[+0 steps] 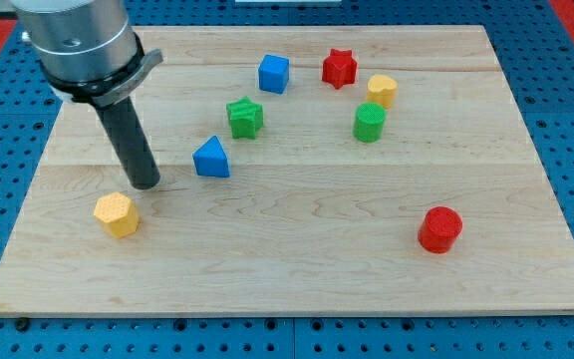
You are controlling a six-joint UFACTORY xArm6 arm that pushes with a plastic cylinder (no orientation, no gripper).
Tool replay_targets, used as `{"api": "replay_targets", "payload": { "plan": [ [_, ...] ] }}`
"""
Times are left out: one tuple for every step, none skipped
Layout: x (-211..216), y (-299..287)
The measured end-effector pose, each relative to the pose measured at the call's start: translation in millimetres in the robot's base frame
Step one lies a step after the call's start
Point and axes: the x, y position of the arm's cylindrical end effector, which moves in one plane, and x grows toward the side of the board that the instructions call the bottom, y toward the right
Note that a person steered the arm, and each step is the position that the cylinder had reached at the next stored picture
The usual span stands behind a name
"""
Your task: Slide the yellow hexagon left to the blue triangle
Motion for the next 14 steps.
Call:
{"api": "replay_targets", "payload": {
  "plan": [
    [12.6,28.5],
    [46.5,-0.8],
    [53.6,-48.8],
    [50.5,-61.6],
    [79.4,-10.0],
    [119.7,-40.5],
    [122.0,-110.4],
    [83.5,-124.5],
    [35.1,-120.2],
    [18.1,-100.4],
    [10.7,-82.0],
    [10.3,-73.5],
    [24.2,-72.1],
    [23.9,-68.9]
  ]
}}
